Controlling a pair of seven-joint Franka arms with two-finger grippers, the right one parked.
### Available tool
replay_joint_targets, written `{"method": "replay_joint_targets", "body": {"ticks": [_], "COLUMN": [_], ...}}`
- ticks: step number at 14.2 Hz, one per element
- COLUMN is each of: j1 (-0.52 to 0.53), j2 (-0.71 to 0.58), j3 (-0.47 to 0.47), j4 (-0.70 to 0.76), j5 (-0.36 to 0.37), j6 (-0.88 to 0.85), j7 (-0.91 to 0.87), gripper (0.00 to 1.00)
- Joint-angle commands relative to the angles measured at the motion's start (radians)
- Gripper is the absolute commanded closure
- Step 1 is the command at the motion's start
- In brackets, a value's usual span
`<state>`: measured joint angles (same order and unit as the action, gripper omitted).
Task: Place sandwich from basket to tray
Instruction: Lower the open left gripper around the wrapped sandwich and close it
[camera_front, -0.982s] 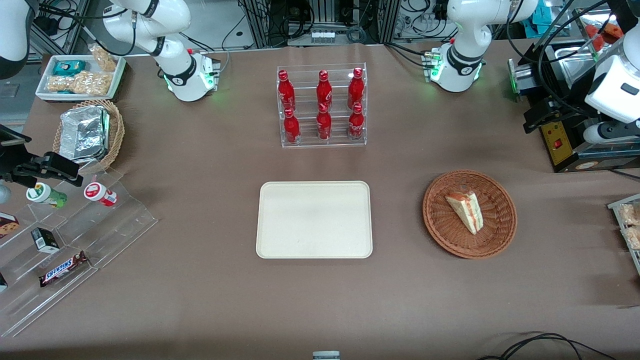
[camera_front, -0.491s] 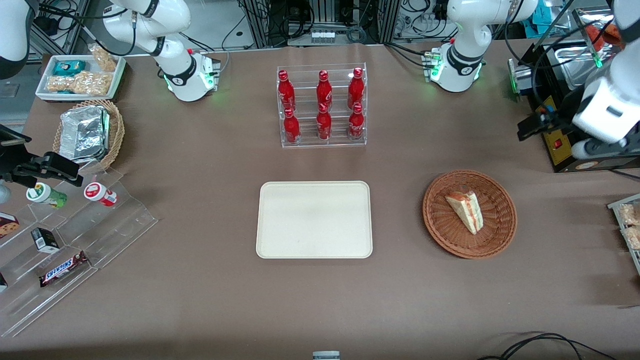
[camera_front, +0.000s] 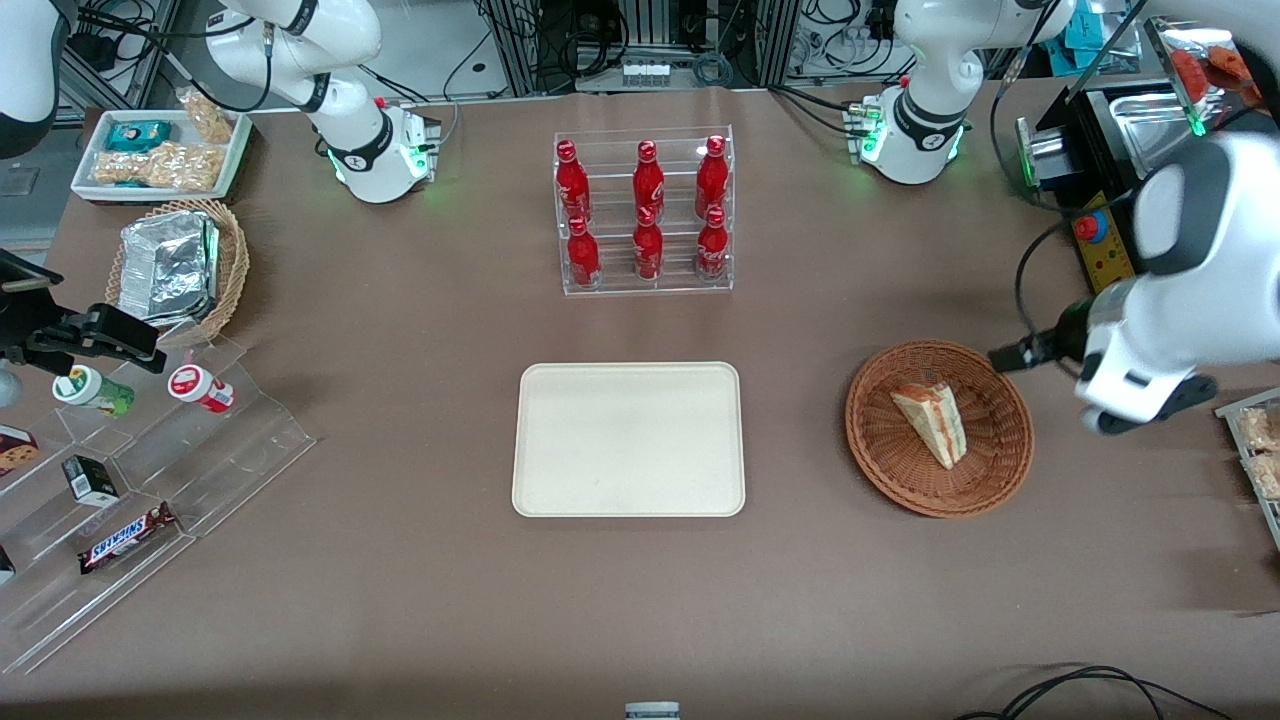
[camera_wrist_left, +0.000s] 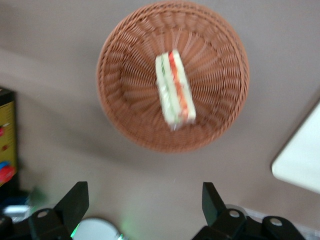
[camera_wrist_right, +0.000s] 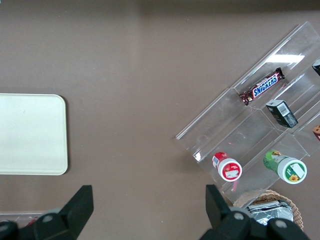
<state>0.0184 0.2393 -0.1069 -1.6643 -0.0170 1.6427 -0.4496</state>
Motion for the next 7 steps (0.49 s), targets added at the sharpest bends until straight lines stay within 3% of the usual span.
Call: {"method": "replay_joint_targets", "body": {"ticks": [1,7], "j1": [-0.006,-0.011], "j2": [-0.044,-0.022], "j3": [0.006,0.004], "j4": [-0.199,-0.431], "j5": [0.006,0.005], "j6": [0.228,0.590], "j7": [-0.087,-0.176], "gripper": [0.00,0.00]}}
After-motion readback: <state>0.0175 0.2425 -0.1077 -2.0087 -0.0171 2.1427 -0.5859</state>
